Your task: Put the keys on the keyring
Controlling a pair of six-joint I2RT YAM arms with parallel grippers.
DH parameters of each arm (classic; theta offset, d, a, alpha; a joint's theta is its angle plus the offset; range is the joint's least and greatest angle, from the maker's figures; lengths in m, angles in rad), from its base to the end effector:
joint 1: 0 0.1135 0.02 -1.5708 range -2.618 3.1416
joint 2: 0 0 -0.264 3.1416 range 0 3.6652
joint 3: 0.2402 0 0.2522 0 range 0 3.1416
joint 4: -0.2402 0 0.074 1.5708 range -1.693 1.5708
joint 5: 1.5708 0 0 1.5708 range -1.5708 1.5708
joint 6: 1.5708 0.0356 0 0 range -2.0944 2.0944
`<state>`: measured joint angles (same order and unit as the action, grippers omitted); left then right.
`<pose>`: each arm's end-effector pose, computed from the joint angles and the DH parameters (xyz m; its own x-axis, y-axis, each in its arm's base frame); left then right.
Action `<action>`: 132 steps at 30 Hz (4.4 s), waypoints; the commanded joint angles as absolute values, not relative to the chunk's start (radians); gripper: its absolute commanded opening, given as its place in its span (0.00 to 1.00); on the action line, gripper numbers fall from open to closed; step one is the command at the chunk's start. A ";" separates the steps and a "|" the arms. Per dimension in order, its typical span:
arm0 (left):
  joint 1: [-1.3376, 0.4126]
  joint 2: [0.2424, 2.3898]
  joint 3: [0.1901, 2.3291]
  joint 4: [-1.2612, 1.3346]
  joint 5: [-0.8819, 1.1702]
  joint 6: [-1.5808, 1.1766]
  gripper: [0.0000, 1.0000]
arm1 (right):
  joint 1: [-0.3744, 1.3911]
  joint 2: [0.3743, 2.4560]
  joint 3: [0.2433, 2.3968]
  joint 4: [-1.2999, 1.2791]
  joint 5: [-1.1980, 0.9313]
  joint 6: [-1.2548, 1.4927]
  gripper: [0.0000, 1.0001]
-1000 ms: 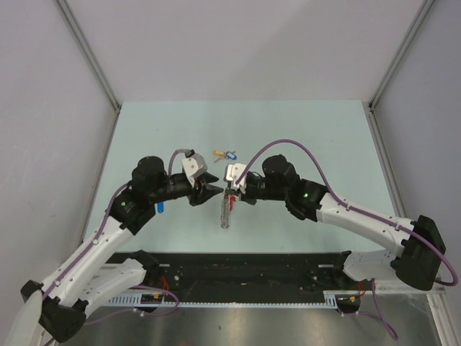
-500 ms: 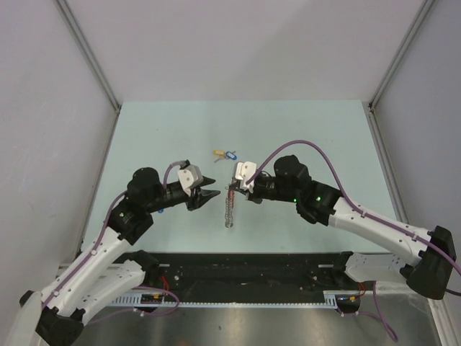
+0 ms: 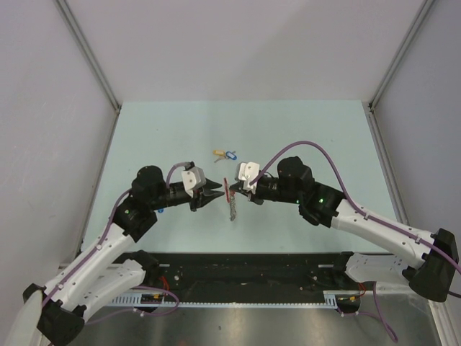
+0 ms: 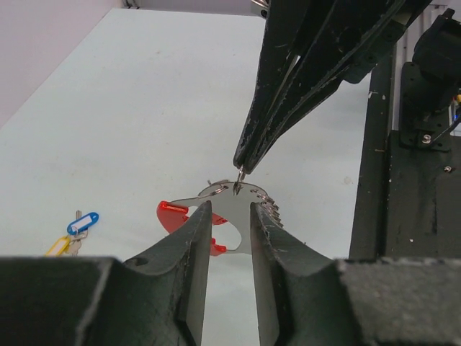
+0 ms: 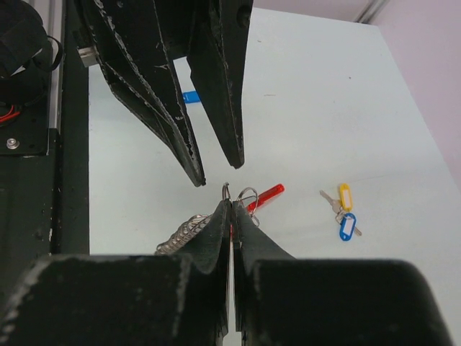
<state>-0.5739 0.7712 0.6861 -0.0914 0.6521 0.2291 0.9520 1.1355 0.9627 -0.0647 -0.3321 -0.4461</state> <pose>0.1399 -0.1162 0.3185 0.0683 0.1708 -0.9829 0.9423 0.3125 0.1198 0.1442 0.2225 0.3445 0.2884 -0.2981 -0.9099 -0.9194 0.1792 -0.3501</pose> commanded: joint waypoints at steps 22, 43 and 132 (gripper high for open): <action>-0.594 0.798 0.706 -0.071 0.729 0.241 0.12 | 0.971 1.146 0.969 0.048 -0.380 -0.433 0.00; -0.592 0.779 0.701 -0.067 0.645 0.241 0.33 | 0.977 1.155 0.968 0.025 -0.385 -0.442 0.00; -0.503 0.663 0.655 -0.150 -0.104 0.092 0.00 | 0.646 2.249 1.684 -0.024 -0.041 -0.005 0.34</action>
<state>-0.5072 0.6724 0.6544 -0.1913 -0.0872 0.0673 0.6487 2.2230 1.6054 0.0570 -0.0868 -0.0776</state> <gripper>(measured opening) 0.009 0.355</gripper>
